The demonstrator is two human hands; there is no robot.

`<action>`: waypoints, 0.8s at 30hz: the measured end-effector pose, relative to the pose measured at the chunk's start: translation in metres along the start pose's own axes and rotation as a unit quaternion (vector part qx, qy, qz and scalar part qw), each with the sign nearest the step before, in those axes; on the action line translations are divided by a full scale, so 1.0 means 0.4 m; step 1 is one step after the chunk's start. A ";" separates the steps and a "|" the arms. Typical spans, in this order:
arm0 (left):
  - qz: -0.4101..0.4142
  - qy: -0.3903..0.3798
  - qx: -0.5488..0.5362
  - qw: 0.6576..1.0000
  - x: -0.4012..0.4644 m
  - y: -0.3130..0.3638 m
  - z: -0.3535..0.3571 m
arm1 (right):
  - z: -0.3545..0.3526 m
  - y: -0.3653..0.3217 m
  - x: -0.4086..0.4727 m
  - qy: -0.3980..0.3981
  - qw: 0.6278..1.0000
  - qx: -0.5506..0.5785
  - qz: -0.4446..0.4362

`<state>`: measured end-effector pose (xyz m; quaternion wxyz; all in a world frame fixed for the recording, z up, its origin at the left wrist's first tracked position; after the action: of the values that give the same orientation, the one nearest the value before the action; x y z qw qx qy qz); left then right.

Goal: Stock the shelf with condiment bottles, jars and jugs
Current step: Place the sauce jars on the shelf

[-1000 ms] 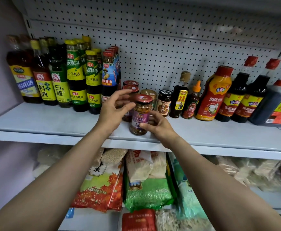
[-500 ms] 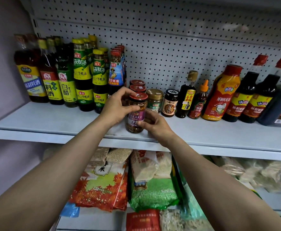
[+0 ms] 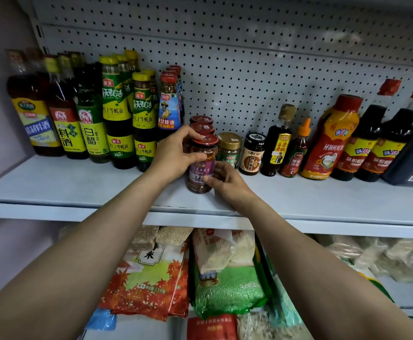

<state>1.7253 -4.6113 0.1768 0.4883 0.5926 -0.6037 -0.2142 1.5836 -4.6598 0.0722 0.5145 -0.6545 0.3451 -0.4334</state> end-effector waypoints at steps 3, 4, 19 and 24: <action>0.010 0.014 0.033 0.999 0.013 0.002 -0.006 | 0.004 0.003 0.015 0.000 1.000 -0.015 0.003; 0.012 0.018 0.049 0.999 0.017 0.002 -0.007 | 0.006 0.004 0.019 0.000 1.000 -0.018 0.004; 0.053 0.046 0.179 0.981 0.052 0.015 -0.008 | -0.024 0.034 0.059 0.128 0.990 -0.066 -0.003; 0.043 0.028 0.132 0.990 0.073 -0.008 0.006 | -0.031 0.035 0.059 0.163 0.981 -0.100 0.001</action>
<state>1.7302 -4.6397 0.1829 0.4314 0.6307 -0.6381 -0.0948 1.5813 -4.6888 0.0650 0.3835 -0.6227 0.4666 -0.4975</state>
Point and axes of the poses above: each hand's wrist, its own x-axis towards the middle knuckle, its own z-axis out of the palm, y = z × x, the point moved 10 cm from there along x, towards the middle knuckle, and after that the axes turned 6 degrees about -z, right-handed, at the moved point
